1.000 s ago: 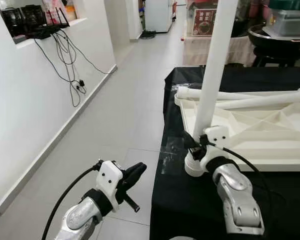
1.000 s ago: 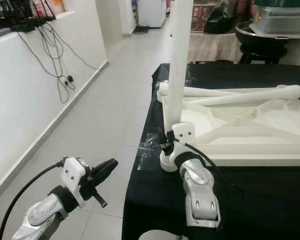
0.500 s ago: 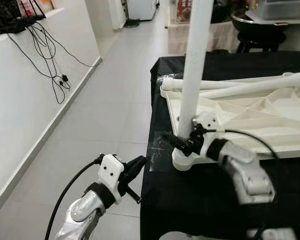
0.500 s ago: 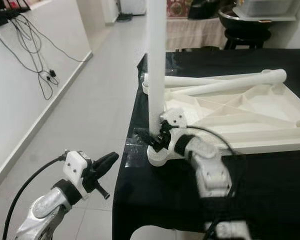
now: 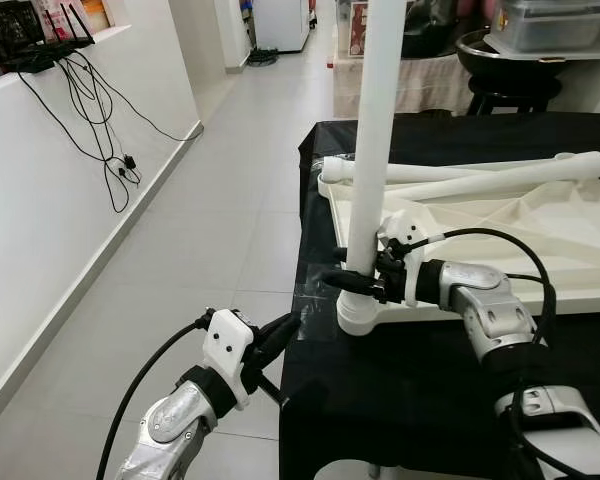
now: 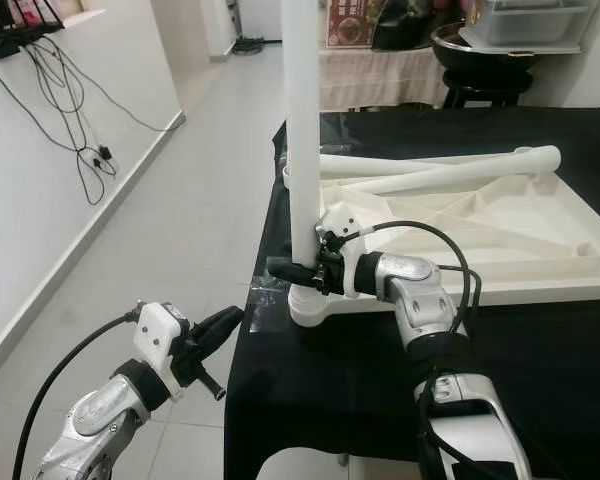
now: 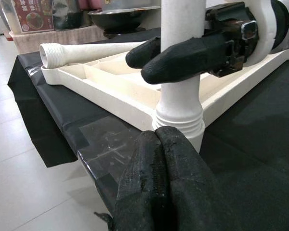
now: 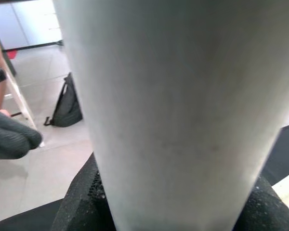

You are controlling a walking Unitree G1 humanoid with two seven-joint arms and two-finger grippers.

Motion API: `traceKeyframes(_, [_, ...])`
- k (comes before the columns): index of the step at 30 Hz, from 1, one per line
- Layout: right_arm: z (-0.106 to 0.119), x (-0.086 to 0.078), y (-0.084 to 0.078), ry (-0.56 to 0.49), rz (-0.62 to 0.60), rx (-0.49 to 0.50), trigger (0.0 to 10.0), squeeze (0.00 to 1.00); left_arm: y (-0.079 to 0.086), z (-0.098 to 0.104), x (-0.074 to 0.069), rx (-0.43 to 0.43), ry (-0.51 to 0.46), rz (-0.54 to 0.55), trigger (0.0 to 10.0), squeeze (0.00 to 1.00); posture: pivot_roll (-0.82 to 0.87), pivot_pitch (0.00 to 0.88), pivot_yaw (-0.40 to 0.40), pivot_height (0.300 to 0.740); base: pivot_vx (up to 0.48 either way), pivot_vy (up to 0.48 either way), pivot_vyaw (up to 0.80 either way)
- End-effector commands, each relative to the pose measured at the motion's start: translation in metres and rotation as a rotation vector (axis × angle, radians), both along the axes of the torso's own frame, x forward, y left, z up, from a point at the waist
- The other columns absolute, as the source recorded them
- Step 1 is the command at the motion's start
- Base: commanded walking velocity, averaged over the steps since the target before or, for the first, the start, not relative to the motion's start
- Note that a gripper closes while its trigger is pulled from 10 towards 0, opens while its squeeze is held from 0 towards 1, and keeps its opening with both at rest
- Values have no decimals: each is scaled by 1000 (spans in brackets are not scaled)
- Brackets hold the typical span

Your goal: Building children table

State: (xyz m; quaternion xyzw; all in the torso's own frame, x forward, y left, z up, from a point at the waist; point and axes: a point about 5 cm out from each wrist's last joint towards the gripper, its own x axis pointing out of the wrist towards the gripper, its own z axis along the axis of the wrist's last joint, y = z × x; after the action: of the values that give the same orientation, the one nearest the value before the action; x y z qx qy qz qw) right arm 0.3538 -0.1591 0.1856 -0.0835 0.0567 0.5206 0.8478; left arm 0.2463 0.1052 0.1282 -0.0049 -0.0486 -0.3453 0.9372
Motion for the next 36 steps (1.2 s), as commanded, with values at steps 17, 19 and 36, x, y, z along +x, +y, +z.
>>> traceKeyframes(17, [-61,-49,14,-58,-863,-45,0,0,7,0,3,-6,27,-15,10000,0,-46,107,64,740,0,0,0])
traceKeyframes(19, [-60,-45,13,-62,-856,-53,0,0,7,0,4,-6,28,-18,10000,0,-43,106,60,740,0,0,0])
traceKeyframes(36, [1,-17,42,-106,-118,87,10000,0,4,-1,7,-20,32,-5,10000,0,-18,84,43,740,0,0,0])
